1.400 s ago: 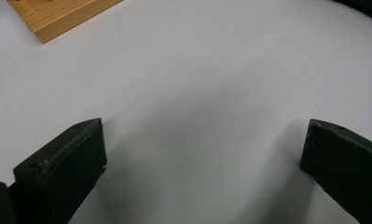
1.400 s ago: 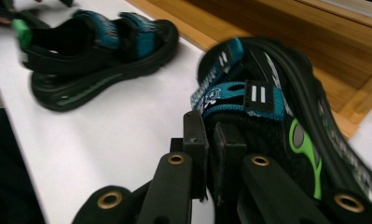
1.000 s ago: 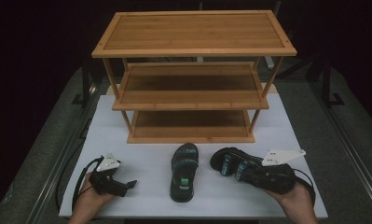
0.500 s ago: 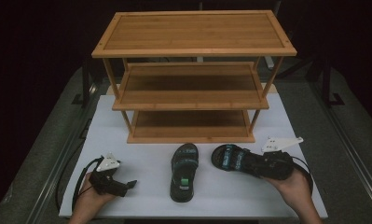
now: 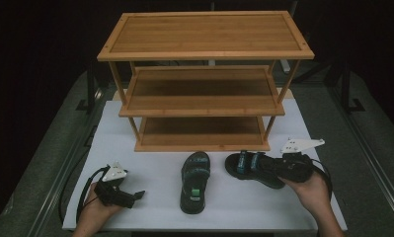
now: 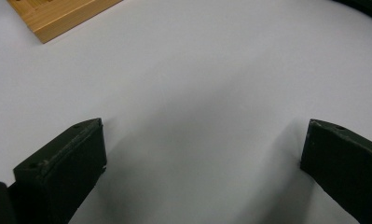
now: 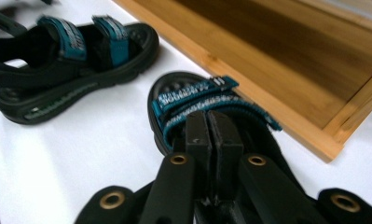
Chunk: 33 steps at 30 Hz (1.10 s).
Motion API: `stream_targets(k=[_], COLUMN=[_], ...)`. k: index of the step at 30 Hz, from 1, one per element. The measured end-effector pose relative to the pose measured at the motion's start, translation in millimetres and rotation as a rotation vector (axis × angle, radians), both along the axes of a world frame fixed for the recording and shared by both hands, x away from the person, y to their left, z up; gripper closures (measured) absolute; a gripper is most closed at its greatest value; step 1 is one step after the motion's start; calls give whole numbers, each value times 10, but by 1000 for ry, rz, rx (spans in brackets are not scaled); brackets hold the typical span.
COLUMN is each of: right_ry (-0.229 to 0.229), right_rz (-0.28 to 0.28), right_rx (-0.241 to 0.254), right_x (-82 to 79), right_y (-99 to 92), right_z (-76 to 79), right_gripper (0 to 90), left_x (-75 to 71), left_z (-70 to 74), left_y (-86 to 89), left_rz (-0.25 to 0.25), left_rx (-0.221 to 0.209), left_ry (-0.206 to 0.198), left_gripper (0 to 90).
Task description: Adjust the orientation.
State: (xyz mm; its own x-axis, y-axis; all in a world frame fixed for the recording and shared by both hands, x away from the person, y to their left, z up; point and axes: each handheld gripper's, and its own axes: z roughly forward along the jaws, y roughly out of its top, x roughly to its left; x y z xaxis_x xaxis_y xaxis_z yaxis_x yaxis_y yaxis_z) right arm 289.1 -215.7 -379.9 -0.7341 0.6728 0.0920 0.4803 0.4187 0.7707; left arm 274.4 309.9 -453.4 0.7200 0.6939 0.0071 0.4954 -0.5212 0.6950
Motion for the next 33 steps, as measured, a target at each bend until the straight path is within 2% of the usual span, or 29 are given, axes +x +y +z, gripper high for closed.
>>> stream_targets(k=[5, 8, 10, 15, 19, 23, 27, 33], right_ry=[-43, -68, -71, -68, -69, -52, -21, 22], right_rz=[-7, -37, -49, -102, -156, -168, -162, -135], right_rx=[15, 8, 5, 16, 32, 34, 30, -6], right_x=[-33, -2, 6, 81, 195, 296, 361, 390], right_y=[-67, -205, -235, -455, -653, -768, -793, -737], right_z=[119, 149, 144, 92, -25, -232, -435, -551], right_gripper=[895, 895, 894, 895, 895, 895, 895, 895], left_x=[0, 0, 0, 1, 0, 2, 3, 2], left_z=[-1, -1, -1, -2, 0, 0, 1, 0], left_y=[-1, -1, -1, -1, 0, 1, 2, 1], left_rz=[1, 1, 1, 1, 1, 0, -1, 0], left_rx=[-1, -1, -2, -2, -1, -1, -1, -1], left_ry=[0, -1, -1, 0, 2, 4, 4, 4], left_gripper=[0, 0, 0, 0, 0, 0, 0, 0])
